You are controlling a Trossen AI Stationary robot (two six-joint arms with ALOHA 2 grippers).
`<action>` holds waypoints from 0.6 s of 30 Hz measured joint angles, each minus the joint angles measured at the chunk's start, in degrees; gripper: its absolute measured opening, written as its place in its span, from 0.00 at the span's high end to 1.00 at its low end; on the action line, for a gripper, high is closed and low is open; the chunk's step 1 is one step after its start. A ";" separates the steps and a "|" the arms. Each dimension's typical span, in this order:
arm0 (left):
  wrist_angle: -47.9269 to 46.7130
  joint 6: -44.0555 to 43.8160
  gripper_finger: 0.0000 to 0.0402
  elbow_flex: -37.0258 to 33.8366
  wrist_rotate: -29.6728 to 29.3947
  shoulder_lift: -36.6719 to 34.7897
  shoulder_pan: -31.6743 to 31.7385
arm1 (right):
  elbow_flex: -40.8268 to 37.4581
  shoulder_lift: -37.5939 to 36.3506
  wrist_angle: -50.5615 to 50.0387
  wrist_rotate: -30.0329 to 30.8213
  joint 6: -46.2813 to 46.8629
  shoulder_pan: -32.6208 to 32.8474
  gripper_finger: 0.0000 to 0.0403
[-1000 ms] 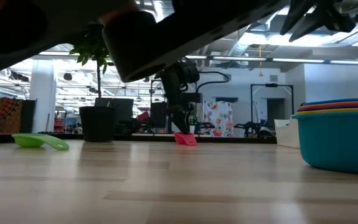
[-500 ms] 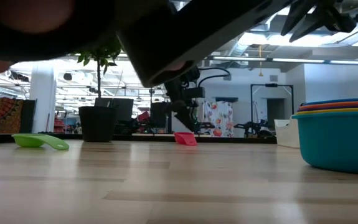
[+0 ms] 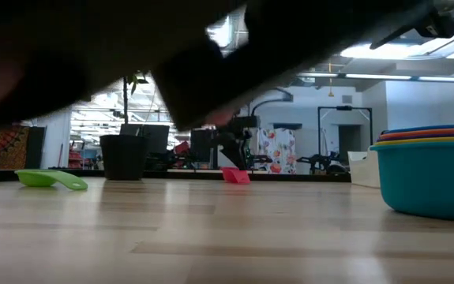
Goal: Nest measuring cups in basket
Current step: Stack the red measuring cup on the blue measuring cup
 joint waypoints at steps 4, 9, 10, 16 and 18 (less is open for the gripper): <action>-0.35 0.10 0.79 -0.12 -2.11 1.63 -0.39 | -0.02 0.00 -0.02 0.07 1.25 1.04 0.69; -0.48 -2.87 0.83 -0.11 -6.13 1.62 -1.11 | -0.02 0.00 -0.07 0.10 2.44 2.25 0.69; -0.53 -3.44 0.85 -0.11 -7.31 1.62 -1.27 | -0.02 -0.02 -0.09 0.17 2.49 2.47 0.69; -1.54 -13.74 0.98 0.26 -10.45 1.24 -2.26 | -0.02 -0.02 -0.41 0.15 2.44 2.59 0.69; -4.72 -19.12 0.97 1.33 -10.94 1.23 -2.66 | -0.04 -0.02 -0.58 -0.68 2.02 2.57 0.69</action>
